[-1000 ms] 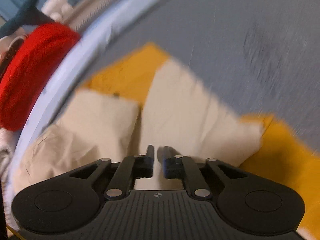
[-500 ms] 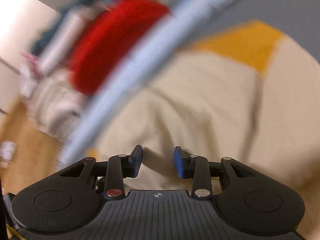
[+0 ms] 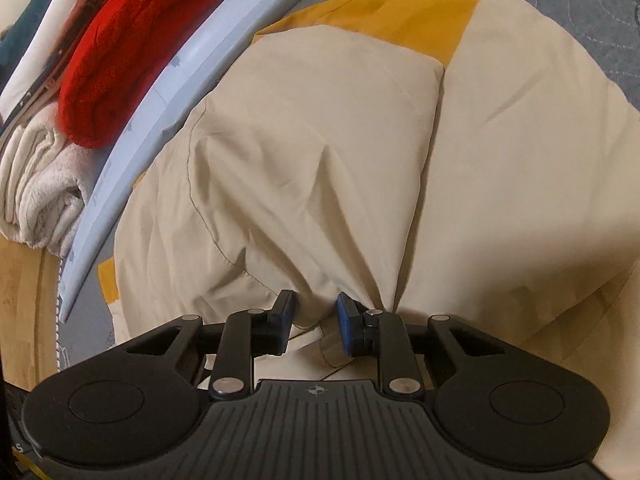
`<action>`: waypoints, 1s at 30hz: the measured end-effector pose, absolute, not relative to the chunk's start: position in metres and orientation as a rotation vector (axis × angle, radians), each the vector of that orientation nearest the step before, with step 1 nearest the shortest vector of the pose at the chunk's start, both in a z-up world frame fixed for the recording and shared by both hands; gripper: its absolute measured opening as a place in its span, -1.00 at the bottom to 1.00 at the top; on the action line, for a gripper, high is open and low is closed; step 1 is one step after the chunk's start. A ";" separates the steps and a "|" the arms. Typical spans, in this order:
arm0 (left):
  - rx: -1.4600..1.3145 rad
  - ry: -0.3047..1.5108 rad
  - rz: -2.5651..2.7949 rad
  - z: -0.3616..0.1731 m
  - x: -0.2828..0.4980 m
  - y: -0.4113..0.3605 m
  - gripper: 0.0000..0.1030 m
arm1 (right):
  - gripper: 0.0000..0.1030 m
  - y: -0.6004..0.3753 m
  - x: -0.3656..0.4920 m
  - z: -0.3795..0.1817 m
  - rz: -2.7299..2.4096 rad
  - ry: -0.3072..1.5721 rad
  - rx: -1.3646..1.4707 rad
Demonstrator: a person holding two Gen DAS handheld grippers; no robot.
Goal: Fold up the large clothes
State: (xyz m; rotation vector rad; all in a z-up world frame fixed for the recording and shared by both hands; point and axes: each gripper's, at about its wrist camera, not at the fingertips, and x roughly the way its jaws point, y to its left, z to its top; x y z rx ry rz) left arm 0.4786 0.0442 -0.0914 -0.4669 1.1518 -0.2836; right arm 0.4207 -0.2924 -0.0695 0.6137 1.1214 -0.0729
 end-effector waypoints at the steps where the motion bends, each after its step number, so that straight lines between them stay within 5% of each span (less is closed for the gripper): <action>1: -0.470 1.153 -0.285 -0.091 0.479 0.045 -0.71 | -0.54 -0.290 0.420 -0.066 -0.075 1.123 0.607; 10: -0.459 0.961 -0.205 -0.058 0.472 0.082 -0.60 | -0.20 -0.268 0.420 -0.021 -0.038 0.895 0.410; 14: -0.463 1.110 -0.094 -0.089 0.478 0.097 -0.63 | -0.24 -0.288 0.427 -0.058 -0.158 1.078 0.482; 20: -0.383 0.958 -0.152 -0.050 0.469 0.085 -0.42 | -0.18 -0.279 0.427 -0.038 -0.141 0.990 0.445; 24: -0.345 1.020 -0.154 -0.052 0.463 0.073 -0.33 | -0.16 -0.282 0.426 -0.056 -0.194 1.104 0.449; 30: -0.304 0.815 -0.142 0.008 0.438 0.089 -0.33 | -0.15 -0.264 0.403 0.012 -0.136 0.868 0.328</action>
